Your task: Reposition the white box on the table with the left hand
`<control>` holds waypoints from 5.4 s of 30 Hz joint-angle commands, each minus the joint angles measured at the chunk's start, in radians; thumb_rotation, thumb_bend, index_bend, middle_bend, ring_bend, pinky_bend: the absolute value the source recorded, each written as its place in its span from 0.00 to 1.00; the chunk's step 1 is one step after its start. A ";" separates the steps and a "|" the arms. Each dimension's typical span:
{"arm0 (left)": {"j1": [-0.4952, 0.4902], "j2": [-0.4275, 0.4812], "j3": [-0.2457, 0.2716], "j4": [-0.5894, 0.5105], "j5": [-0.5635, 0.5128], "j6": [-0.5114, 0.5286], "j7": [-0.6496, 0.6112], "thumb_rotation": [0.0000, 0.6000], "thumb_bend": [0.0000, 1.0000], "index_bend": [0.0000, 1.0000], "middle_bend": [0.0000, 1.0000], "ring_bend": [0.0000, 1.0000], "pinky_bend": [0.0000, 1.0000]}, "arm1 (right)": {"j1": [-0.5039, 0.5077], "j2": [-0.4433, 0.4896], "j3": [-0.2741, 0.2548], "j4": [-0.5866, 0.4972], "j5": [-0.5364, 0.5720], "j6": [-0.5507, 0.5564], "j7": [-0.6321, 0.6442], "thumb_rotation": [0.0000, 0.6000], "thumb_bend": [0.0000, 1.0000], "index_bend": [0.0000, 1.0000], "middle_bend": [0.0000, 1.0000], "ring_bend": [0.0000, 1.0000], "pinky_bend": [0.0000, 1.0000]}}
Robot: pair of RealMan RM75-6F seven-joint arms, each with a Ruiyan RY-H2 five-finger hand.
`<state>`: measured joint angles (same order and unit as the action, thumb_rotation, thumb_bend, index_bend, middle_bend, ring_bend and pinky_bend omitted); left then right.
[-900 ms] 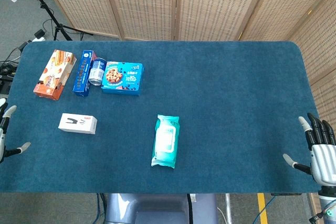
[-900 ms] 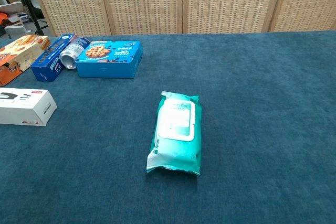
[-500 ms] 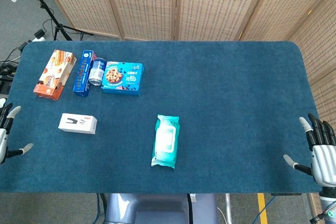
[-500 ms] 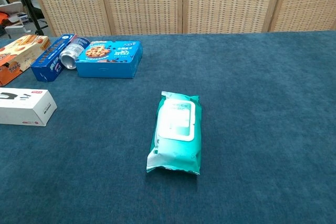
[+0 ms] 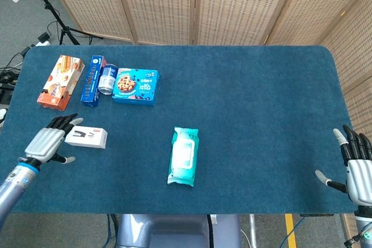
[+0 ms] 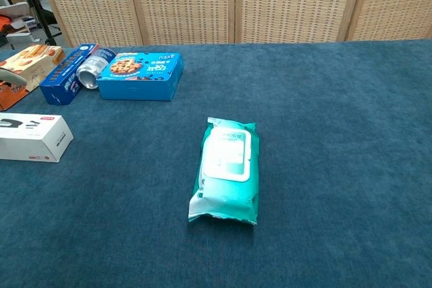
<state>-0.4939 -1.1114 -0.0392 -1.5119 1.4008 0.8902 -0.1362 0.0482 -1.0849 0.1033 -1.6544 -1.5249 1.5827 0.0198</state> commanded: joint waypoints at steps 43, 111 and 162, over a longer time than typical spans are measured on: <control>-0.157 -0.154 -0.046 0.033 -0.375 -0.061 0.373 1.00 0.19 0.43 0.37 0.25 0.34 | 0.013 0.002 -0.001 0.007 0.006 -0.033 0.027 1.00 0.00 0.00 0.00 0.00 0.00; 0.141 -0.582 0.087 0.661 0.234 0.553 -1.187 1.00 0.09 0.00 0.00 0.00 0.06 | 0.004 0.011 -0.006 0.003 -0.016 -0.007 0.055 1.00 0.00 0.00 0.00 0.00 0.00; -0.133 -0.073 -0.048 -0.467 -0.501 0.194 0.621 1.00 0.06 0.18 0.28 0.20 0.30 | 0.003 0.023 0.000 0.005 -0.003 -0.012 0.083 1.00 0.00 0.00 0.00 0.00 0.00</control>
<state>-0.6225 -1.1792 -0.0878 -1.9783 0.9134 1.0739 0.4718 0.0513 -1.0620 0.1035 -1.6490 -1.5282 1.5707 0.1032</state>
